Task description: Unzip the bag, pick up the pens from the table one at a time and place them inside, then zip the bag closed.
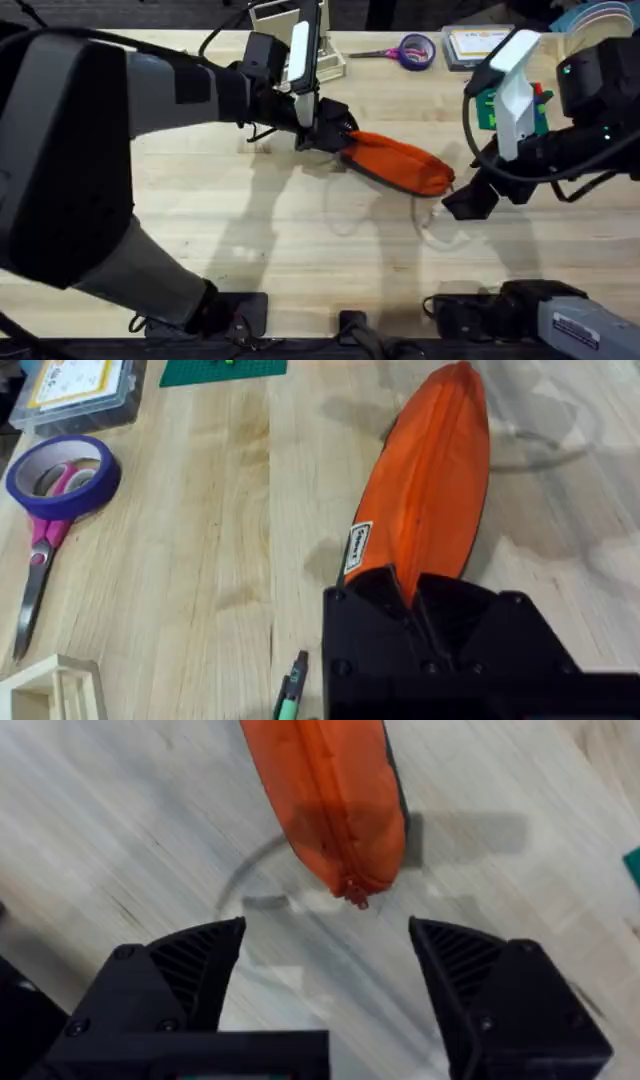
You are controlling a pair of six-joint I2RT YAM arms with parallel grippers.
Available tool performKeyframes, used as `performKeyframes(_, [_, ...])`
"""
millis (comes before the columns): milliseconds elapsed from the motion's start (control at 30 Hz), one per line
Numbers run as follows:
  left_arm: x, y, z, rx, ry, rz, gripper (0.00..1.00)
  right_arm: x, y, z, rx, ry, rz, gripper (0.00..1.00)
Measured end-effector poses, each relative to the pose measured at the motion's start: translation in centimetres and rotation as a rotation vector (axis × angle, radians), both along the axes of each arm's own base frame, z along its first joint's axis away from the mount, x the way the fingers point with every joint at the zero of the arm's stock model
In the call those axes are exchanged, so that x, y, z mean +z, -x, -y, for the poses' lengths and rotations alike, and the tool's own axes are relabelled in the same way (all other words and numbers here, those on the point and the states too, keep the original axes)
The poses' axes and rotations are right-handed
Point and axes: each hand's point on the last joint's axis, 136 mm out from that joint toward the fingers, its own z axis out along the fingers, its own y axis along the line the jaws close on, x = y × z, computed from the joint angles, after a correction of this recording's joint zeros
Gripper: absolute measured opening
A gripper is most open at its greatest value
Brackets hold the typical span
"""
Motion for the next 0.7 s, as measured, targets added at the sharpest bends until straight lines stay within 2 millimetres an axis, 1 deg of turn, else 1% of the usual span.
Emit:
performKeyframes(233, [0.0,0.0,0.0,0.000,0.000,0.001,0.043,-0.4,-0.8,0.0,0.059,0.016,0.023,0.997])
performKeyframes(367, [0.0,0.0,0.0,0.000,0.000,0.001,0.043,-0.1,-1.9,0.0,0.067,0.020,0.074,0.997])
performKeyframes(500, [0.0,0.0,0.0,0.000,0.000,0.001,0.042,0.1,-2.4,0.0,0.068,0.023,0.095,0.997])
performKeyframes(567, [0.0,0.0,0.0,0.000,0.000,0.000,0.042,-0.1,-2.4,0.2,0.067,0.029,0.088,0.997])
performKeyframes(700, [0.0,0.0,0.0,0.000,0.000,0.000,0.042,-1.1,-2.5,0.4,0.066,0.042,0.046,0.996])
